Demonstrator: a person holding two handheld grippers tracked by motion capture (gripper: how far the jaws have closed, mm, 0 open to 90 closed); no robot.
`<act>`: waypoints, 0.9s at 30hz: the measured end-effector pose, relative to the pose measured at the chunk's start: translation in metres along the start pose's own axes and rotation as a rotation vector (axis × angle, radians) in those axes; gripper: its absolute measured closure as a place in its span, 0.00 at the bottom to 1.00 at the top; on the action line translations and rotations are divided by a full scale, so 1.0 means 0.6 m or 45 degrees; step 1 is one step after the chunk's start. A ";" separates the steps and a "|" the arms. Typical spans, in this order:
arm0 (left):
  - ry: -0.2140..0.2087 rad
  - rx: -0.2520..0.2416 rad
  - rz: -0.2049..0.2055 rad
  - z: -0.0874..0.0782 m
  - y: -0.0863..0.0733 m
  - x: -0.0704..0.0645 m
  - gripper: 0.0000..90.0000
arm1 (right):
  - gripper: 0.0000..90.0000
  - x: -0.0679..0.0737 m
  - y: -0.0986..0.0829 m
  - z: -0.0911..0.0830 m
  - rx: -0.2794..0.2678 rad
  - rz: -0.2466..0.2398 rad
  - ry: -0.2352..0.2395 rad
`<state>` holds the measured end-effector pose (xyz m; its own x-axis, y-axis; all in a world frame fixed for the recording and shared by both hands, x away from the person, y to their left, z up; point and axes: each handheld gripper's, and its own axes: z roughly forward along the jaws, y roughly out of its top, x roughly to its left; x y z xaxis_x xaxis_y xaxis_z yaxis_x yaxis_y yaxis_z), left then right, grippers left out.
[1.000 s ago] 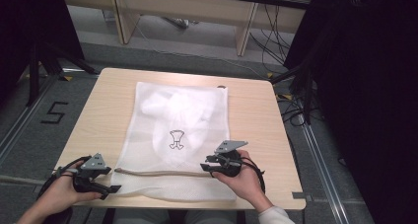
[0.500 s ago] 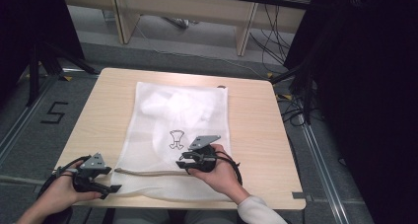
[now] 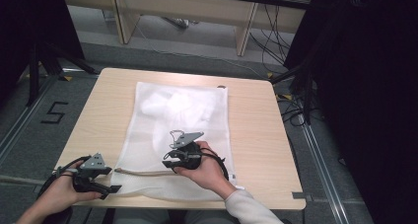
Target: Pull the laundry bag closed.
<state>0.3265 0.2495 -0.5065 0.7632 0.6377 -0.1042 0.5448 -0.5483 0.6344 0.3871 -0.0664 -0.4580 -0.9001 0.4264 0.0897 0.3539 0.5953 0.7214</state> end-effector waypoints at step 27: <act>-0.008 0.002 0.018 -0.002 0.000 0.002 0.27 | 0.73 0.040 0.066 0.065 0.028 -0.117 0.090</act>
<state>0.3270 0.2510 -0.5061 0.7730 0.6265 -0.0997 0.5344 -0.5583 0.6347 0.3893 -0.0062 -0.4541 -0.9443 0.3208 0.0730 0.2742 0.6449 0.7134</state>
